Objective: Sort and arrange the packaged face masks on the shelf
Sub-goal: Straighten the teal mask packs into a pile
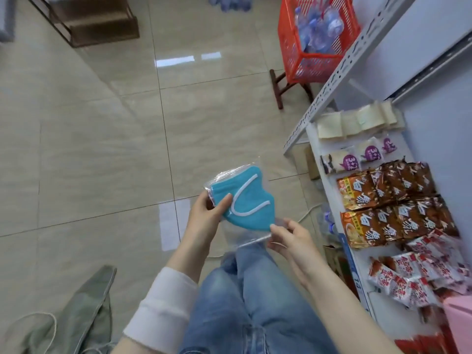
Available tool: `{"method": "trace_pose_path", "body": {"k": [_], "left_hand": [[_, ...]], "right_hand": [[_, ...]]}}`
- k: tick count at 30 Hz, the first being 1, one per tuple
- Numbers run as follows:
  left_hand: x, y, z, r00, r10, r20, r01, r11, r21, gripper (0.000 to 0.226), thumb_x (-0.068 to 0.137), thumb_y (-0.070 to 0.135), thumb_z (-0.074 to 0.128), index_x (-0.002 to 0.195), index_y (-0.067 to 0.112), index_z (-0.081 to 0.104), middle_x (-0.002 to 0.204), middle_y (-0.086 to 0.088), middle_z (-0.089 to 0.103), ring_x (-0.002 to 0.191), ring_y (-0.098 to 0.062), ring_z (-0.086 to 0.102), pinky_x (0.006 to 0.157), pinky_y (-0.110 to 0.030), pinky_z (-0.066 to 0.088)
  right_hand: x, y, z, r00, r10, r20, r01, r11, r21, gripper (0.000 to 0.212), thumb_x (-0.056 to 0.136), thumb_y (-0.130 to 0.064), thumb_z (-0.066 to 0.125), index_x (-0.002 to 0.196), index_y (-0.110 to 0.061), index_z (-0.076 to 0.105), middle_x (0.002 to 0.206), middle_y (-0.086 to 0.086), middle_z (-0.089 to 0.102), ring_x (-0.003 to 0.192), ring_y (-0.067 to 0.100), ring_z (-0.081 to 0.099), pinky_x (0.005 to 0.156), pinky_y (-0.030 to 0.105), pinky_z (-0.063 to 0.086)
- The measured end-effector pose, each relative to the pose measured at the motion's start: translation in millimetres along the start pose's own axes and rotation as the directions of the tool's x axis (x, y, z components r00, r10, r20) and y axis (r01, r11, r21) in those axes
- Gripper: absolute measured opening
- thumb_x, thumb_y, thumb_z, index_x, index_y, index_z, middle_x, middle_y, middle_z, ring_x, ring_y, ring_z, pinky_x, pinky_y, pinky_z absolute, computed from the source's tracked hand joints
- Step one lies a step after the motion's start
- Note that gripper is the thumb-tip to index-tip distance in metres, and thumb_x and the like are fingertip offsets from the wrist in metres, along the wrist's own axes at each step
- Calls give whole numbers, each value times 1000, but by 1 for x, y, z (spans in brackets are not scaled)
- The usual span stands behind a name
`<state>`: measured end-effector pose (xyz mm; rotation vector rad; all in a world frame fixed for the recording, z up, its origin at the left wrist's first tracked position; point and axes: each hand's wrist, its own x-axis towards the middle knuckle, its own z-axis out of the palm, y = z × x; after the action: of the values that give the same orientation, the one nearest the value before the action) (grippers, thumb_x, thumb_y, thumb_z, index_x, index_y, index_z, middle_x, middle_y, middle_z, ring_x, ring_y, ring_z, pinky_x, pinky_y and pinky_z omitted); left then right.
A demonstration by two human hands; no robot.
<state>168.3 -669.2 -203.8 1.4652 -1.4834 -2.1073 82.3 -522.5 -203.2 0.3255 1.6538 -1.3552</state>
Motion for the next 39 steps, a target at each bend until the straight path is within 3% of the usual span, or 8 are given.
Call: {"method": "trace_pose_path", "body": {"k": [10,15,17,22,26,28,34,39], "left_hand": [[55,166,94,927,264,268,-253,965,-73,21,82,19,62,103,20,61,90,4,74,85,-12,69,76,-26,56],[65,240,151,791,323,520,-327,941,-87,76,35,56,88,91,11,62,88,-5,72,80,-15,68,72,-26,54],[74,268,184,712,352,607,-396,916,-67,77,30,55,88,82,6,58,82,-9,66,79,-19,62,75,-33,47],[68,319,279,349,355,867,-588,804,-93,13,79,3,68,76,13,60,55,12,64,50,5,56,47,-7,41],[57,325,351,87,264,961,-678,722,-137,15,72,34,64,83,25,67,77,1,71,74,-11,66,66,-22,52],[48,313,383,28,210,977,-698,704,-131,16,74,38,64,87,29,65,84,-1,70,83,-19,66,73,-32,54],[-13,257,455,-104,91,990,-708,693,-138,18,84,25,67,94,30,53,93,3,67,82,-13,65,65,-19,55],[-77,228,513,-187,-12,982,-718,684,-129,19,84,24,68,95,21,53,95,1,66,85,-19,65,72,-27,58]], "right_hand": [[30,-169,-26,911,-403,-92,400,915,-48,10,86,-9,62,89,-19,62,84,1,63,64,4,58,63,16,52],[10,-233,-66,777,-548,-310,544,832,-108,9,84,-13,66,84,-22,65,66,-11,65,65,4,59,64,19,49],[-3,-254,-83,694,-567,-445,581,805,-119,10,83,-15,66,87,-24,66,72,-11,67,70,7,61,64,18,50],[-30,-281,-117,461,-474,-750,642,762,-87,7,81,-17,67,87,-19,64,78,-2,68,71,8,64,61,14,51],[-43,-278,-139,319,-352,-880,682,730,-44,7,83,-15,64,90,-16,62,71,-10,67,66,0,62,64,14,47],[-51,-269,-151,274,-265,-925,693,721,-1,13,84,-19,63,97,-16,62,76,-5,67,66,4,63,68,20,47],[-86,-223,-191,170,-5,-985,750,650,126,34,79,-26,66,108,-10,58,82,3,64,69,15,61,75,34,47],[-125,-197,-249,87,62,-994,802,587,107,9,85,-19,63,91,-12,63,82,10,62,74,20,56,76,33,45]]}}
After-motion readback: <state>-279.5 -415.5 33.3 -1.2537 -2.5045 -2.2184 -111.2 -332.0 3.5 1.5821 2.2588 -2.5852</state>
